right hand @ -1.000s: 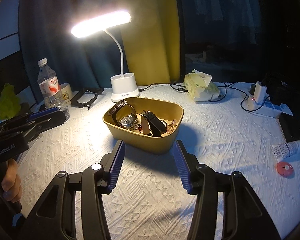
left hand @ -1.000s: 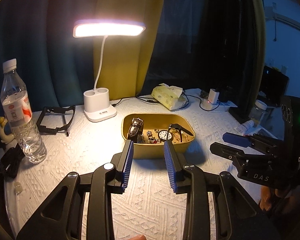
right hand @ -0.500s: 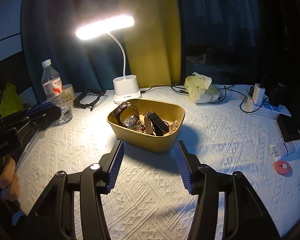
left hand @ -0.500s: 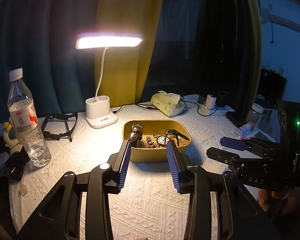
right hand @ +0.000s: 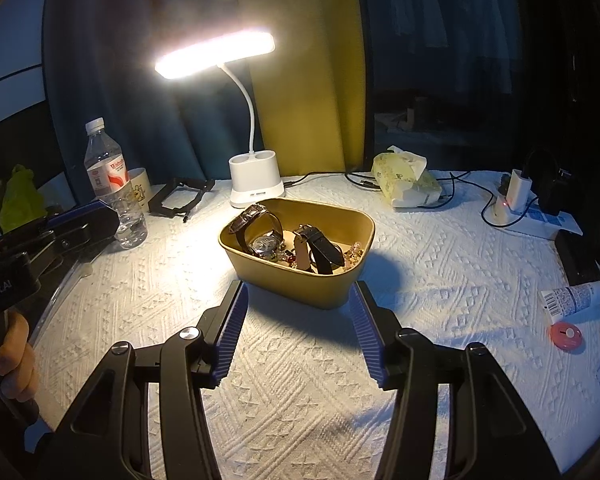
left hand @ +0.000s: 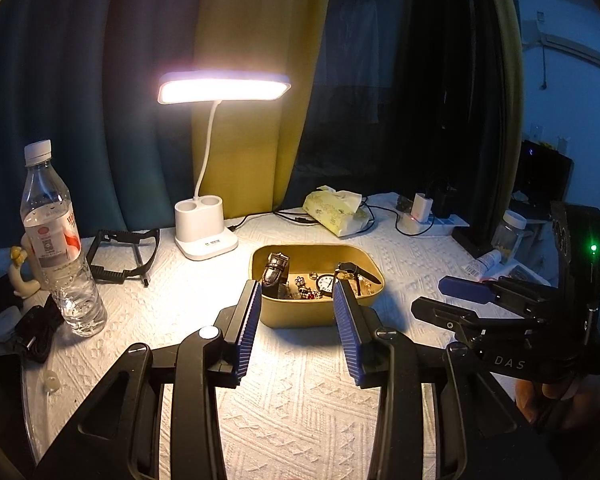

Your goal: Organize jewelry

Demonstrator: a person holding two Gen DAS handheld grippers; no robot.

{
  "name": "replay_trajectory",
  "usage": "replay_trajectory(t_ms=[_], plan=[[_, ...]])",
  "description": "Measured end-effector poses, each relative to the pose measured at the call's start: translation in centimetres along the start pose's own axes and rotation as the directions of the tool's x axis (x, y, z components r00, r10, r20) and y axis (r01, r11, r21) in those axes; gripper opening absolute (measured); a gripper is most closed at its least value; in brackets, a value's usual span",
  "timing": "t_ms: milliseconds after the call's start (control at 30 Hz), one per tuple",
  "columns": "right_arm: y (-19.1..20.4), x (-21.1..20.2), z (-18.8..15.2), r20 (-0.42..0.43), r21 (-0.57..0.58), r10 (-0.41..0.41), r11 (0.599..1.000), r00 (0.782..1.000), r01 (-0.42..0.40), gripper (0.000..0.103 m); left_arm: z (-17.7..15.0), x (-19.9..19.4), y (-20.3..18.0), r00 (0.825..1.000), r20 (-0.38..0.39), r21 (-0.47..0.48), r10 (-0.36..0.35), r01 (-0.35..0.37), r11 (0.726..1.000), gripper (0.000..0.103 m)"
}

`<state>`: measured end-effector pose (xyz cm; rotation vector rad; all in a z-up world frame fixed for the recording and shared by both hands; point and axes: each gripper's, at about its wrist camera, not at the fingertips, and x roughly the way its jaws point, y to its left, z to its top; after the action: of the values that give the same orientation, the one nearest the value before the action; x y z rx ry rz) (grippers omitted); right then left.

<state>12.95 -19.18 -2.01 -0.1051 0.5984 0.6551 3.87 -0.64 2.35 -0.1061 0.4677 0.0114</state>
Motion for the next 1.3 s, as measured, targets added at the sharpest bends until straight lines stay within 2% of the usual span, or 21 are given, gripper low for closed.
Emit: replay_trajectory(t_ms=[1300], plan=[[-0.77, 0.52, 0.04, -0.005, 0.011, -0.005, 1.0, 1.0, 0.005, 0.054, 0.1, 0.83, 0.06, 1.0, -0.009, 0.006, 0.008, -0.008, 1.0, 0.04]])
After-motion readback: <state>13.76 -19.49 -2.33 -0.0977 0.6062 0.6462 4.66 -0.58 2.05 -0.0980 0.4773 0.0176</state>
